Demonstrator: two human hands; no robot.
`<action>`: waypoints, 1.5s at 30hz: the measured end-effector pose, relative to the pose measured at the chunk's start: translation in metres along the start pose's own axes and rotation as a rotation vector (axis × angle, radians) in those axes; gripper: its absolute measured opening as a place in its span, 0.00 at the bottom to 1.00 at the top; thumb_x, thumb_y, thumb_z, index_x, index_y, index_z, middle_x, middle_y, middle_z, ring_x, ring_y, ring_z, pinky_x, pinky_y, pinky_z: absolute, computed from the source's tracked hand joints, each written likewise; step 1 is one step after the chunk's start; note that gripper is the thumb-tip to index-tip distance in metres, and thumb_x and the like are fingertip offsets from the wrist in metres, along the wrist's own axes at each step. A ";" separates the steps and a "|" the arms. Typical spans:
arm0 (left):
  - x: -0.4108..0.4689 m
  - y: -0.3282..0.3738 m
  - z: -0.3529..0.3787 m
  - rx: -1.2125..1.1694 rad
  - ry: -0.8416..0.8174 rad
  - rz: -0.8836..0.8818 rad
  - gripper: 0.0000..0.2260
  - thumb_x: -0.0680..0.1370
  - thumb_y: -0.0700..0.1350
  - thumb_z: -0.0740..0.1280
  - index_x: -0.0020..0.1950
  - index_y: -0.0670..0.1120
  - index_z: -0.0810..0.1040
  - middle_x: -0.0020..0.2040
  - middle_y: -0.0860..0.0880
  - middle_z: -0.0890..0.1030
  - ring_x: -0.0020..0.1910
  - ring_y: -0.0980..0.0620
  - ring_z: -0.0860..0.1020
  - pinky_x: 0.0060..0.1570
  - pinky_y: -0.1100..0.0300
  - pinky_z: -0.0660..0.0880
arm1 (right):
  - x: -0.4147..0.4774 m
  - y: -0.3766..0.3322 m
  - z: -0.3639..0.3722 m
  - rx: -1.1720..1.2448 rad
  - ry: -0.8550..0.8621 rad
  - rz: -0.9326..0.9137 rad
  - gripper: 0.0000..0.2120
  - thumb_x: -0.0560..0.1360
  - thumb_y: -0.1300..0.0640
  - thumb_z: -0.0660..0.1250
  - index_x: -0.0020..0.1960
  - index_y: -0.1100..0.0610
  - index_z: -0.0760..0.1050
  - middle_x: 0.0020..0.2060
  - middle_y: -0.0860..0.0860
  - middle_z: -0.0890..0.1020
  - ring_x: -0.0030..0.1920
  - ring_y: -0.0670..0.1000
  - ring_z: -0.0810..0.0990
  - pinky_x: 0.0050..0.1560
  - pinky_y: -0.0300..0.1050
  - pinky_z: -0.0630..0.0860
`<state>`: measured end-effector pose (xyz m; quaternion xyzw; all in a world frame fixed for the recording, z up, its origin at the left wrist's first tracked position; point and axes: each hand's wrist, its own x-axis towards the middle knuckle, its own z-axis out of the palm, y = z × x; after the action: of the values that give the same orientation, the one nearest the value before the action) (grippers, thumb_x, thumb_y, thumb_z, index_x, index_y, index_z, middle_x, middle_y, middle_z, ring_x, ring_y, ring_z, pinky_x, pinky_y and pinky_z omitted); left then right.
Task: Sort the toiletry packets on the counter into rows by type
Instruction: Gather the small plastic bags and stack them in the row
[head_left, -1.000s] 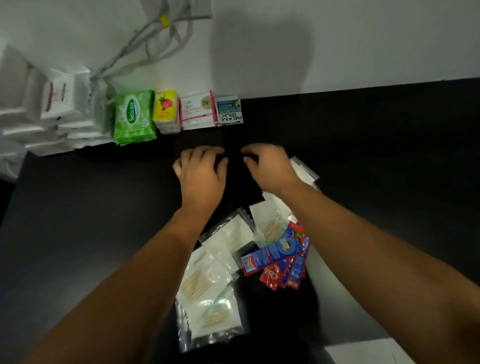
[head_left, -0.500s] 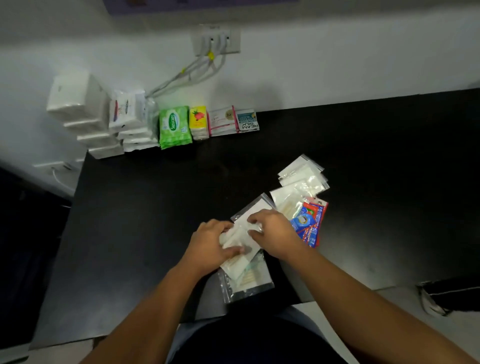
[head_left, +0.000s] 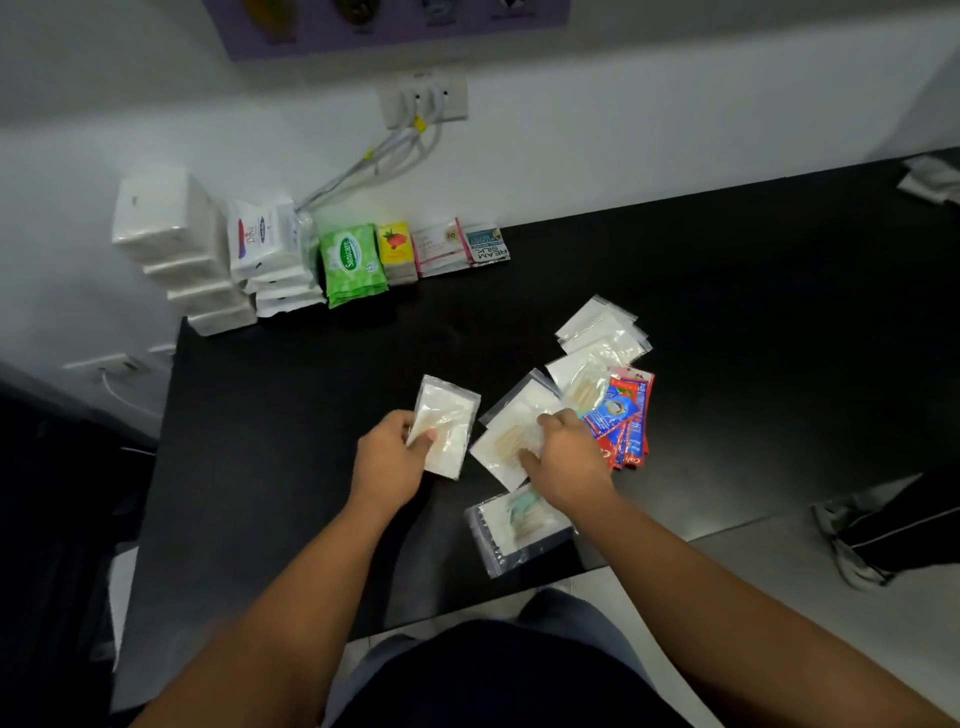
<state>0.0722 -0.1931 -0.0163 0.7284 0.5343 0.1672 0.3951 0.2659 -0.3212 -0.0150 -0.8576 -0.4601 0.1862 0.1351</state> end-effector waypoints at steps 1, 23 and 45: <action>0.004 -0.003 -0.004 -0.009 0.027 -0.029 0.08 0.78 0.47 0.71 0.56 0.49 0.79 0.48 0.54 0.82 0.44 0.59 0.79 0.41 0.66 0.73 | 0.000 -0.004 0.001 -0.021 0.007 0.026 0.28 0.76 0.45 0.67 0.69 0.59 0.68 0.64 0.56 0.71 0.62 0.56 0.72 0.60 0.49 0.73; 0.001 0.012 -0.009 0.029 -0.174 0.218 0.17 0.78 0.50 0.71 0.66 0.52 0.78 0.58 0.58 0.81 0.54 0.63 0.79 0.53 0.68 0.75 | 0.042 -0.054 -0.025 0.249 -0.140 -0.081 0.10 0.73 0.54 0.74 0.48 0.53 0.73 0.40 0.48 0.80 0.44 0.52 0.80 0.42 0.44 0.76; 0.027 -0.014 -0.025 0.170 0.078 -0.054 0.20 0.73 0.49 0.76 0.63 0.47 0.77 0.55 0.49 0.77 0.49 0.56 0.75 0.47 0.62 0.71 | 0.052 -0.077 0.010 0.318 -0.269 -0.020 0.11 0.77 0.57 0.67 0.59 0.56 0.80 0.39 0.46 0.80 0.46 0.50 0.80 0.47 0.42 0.74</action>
<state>0.0570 -0.1569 -0.0160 0.7375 0.5809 0.1391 0.3151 0.2314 -0.2353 -0.0035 -0.7883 -0.4472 0.3678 0.2083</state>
